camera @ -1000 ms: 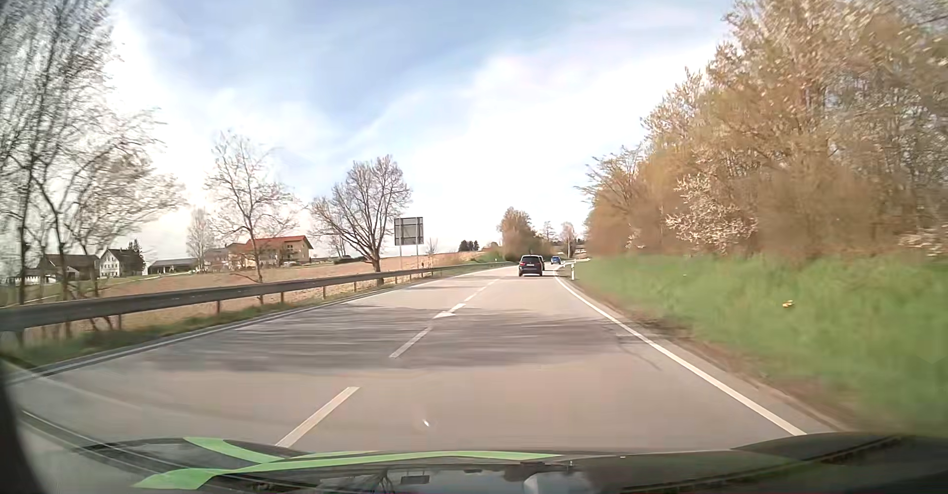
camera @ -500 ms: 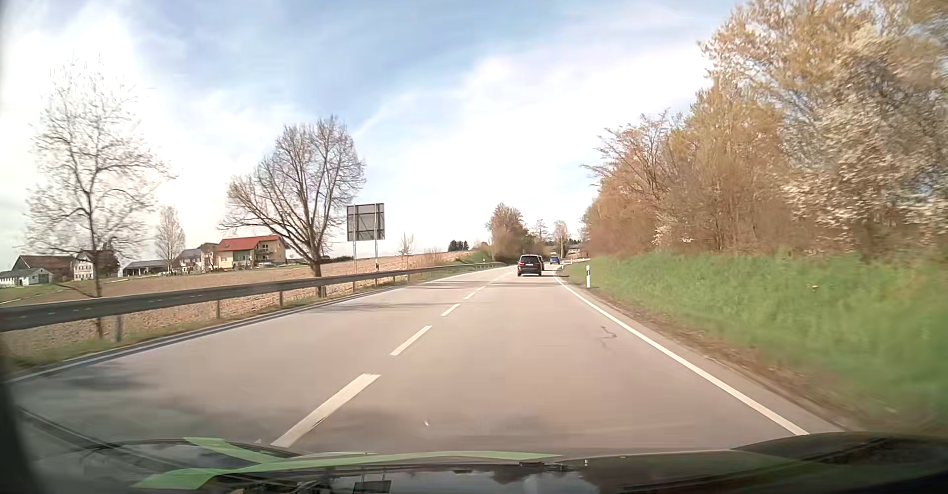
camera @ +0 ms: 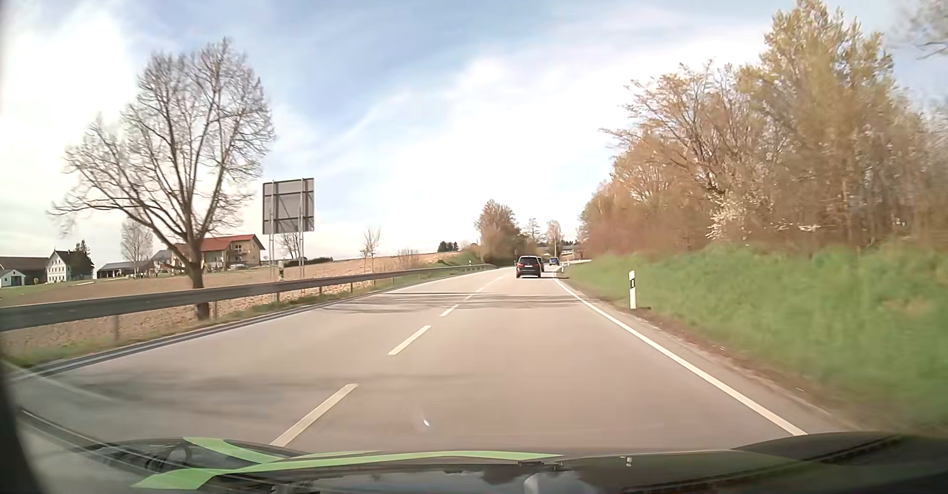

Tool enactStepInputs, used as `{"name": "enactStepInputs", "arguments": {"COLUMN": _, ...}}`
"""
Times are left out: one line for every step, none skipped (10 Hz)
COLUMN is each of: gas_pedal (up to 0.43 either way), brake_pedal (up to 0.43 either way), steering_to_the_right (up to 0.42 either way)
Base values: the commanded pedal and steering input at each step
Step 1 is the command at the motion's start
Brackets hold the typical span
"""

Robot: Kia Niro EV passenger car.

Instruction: Follow the waypoints while adhering to traffic rules and regulations

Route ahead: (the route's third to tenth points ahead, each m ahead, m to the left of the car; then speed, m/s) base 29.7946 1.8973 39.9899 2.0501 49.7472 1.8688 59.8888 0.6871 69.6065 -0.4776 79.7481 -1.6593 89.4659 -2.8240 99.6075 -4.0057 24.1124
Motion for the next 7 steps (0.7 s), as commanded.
{"name": "enactStepInputs", "arguments": {"gas_pedal": 0.220, "brake_pedal": 0.000, "steering_to_the_right": 0.006}}
{"name": "enactStepInputs", "arguments": {"gas_pedal": 0.220, "brake_pedal": 0.000, "steering_to_the_right": 0.006}}
{"name": "enactStepInputs", "arguments": {"gas_pedal": 0.220, "brake_pedal": 0.000, "steering_to_the_right": 0.006}}
{"name": "enactStepInputs", "arguments": {"gas_pedal": 0.220, "brake_pedal": 0.000, "steering_to_the_right": 0.006}}
{"name": "enactStepInputs", "arguments": {"gas_pedal": 0.220, "brake_pedal": 0.000, "steering_to_the_right": 0.006}}
{"name": "enactStepInputs", "arguments": {"gas_pedal": 0.220, "brake_pedal": 0.000, "steering_to_the_right": 0.006}}
{"name": "enactStepInputs", "arguments": {"gas_pedal": 0.220, "brake_pedal": 0.000, "steering_to_the_right": 0.005}}
